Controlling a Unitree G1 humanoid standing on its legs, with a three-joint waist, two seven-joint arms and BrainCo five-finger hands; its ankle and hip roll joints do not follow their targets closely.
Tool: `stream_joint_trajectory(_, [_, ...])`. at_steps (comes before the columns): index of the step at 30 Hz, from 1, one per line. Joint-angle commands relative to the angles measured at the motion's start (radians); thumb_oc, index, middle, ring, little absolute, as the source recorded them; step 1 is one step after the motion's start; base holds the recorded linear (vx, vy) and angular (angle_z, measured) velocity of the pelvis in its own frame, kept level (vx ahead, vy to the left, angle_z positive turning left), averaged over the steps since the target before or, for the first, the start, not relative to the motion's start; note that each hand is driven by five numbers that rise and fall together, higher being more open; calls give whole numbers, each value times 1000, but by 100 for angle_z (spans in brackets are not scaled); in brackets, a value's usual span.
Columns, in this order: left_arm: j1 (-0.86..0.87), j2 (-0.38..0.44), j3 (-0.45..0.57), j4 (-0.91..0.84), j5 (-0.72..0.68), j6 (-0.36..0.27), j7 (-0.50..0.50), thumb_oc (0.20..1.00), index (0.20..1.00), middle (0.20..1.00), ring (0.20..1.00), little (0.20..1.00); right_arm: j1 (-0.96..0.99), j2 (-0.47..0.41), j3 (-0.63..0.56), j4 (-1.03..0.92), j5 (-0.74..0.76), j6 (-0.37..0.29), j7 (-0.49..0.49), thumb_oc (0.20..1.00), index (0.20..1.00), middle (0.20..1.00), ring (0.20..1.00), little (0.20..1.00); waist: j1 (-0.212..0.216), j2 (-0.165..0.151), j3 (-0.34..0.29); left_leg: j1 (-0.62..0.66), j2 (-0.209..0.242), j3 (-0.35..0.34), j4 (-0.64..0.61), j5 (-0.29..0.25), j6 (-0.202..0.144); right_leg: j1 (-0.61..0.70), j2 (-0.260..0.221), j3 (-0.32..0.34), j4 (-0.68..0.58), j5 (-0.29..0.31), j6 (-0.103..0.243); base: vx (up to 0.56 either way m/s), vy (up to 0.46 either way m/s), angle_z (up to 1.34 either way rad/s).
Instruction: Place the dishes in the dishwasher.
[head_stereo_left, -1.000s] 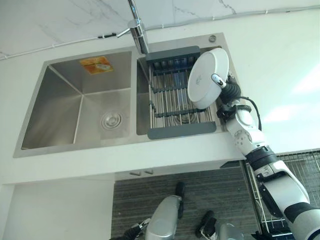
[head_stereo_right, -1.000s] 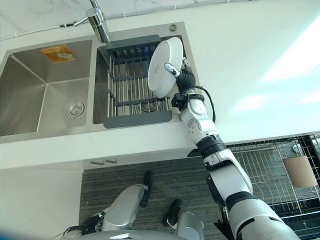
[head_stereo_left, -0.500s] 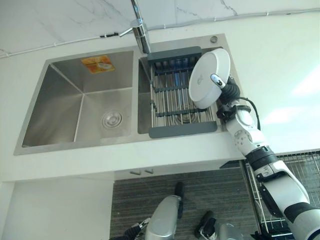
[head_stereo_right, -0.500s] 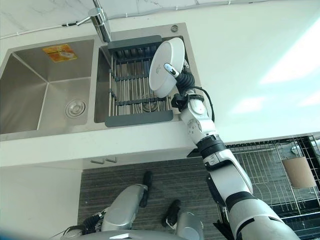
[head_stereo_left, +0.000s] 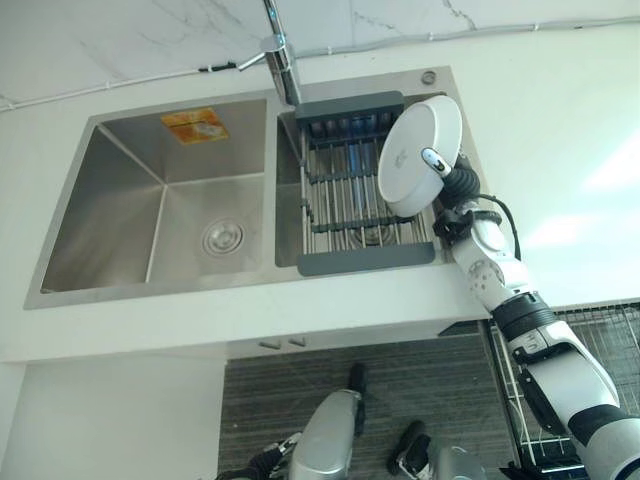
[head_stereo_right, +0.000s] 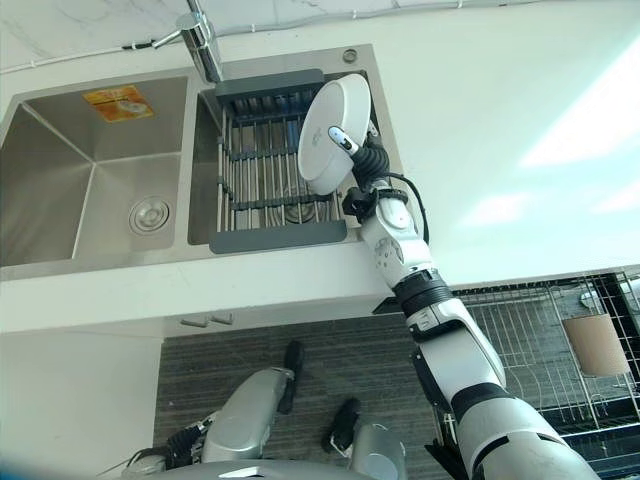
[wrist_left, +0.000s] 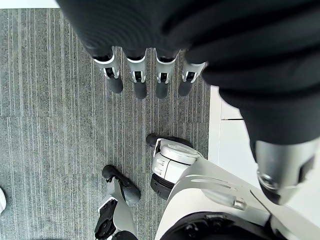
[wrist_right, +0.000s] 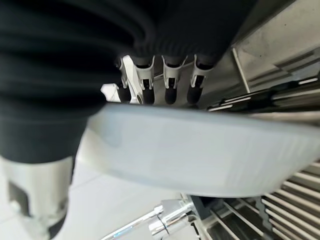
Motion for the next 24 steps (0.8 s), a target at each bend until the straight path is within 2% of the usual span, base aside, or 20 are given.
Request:
stream_joint_trajectory(1, [1, 13, -42, 14, -25, -1, -4, 1000, 1000, 1000, 1000, 1000, -76, -21, 39, -11, 10, -19, 30, 200, 200, 200, 200, 200, 21, 16, -13, 3, -17, -94, 49, -84, -73, -31, -9, 47, -103, 144, 45, 0, 0, 0])
stream_joint_trajectory(18, [-7, 15, -39, 9, -25, 0, -2, 1000, 1000, 1000, 1000, 1000, -95, -36, 52, 8, -52, -31, 11, 200, 200, 200, 200, 200, 22, 15, -10, 1, -19, -95, 49, -84, -71, -33, -10, 47, -103, 146, 48, -2, -1, 0])
stream_joint_trajectory(24, [-5, 12, -36, 14, -25, -13, 3, 1000, 1000, 1000, 1000, 1000, -75, -8, 52, -23, 56, -76, 51, 200, 200, 200, 200, 200, 20, 7, -28, 16, -10, -84, 49, -88, -74, -14, -9, 40, -103, 140, 47, -49, -19, 1])
